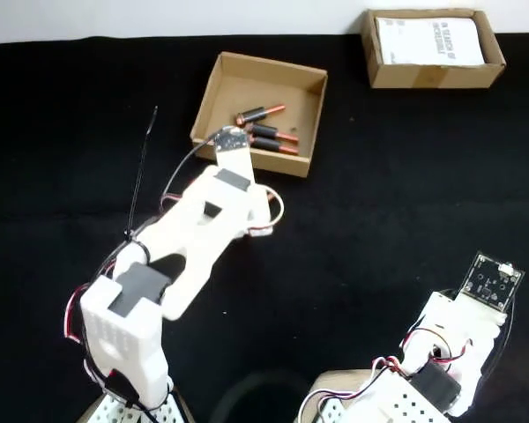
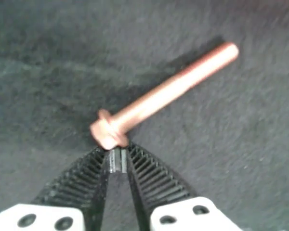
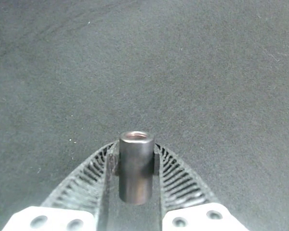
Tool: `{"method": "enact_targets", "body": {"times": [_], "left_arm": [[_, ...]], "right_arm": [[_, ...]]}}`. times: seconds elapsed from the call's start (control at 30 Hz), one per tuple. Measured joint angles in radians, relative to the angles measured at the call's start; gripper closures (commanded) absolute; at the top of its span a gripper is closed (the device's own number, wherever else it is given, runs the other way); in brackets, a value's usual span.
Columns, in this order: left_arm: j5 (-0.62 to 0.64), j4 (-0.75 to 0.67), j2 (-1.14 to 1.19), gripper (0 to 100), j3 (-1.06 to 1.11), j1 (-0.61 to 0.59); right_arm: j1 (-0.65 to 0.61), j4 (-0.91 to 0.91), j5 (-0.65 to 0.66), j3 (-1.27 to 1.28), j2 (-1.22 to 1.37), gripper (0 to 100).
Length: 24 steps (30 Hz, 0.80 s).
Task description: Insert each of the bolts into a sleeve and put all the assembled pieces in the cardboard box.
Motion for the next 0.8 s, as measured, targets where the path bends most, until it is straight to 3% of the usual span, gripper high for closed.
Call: {"method": "enact_targets", "body": {"times": [0.23,0.47,0.7,0.8], "left_arm": [[0.095,-0.008,0.098,99,-0.173,-0.132],[0.121,-0.107,0.218,99,-0.324,-0.255],[0.132,-0.091,0.275,99,-0.411,-0.273],[0.16,-0.003,0.264,92,-0.44,-0.252]], "right_arm": [[0.0,0.0,0.0,0.0,0.0,99.2],[0.0,0.0,0.0,0.0,0.0,99.2],[0.0,0.0,0.0,0.0,0.0,99.2],[-0.018,0.0,0.0,0.0,0.0,99.2]]}}
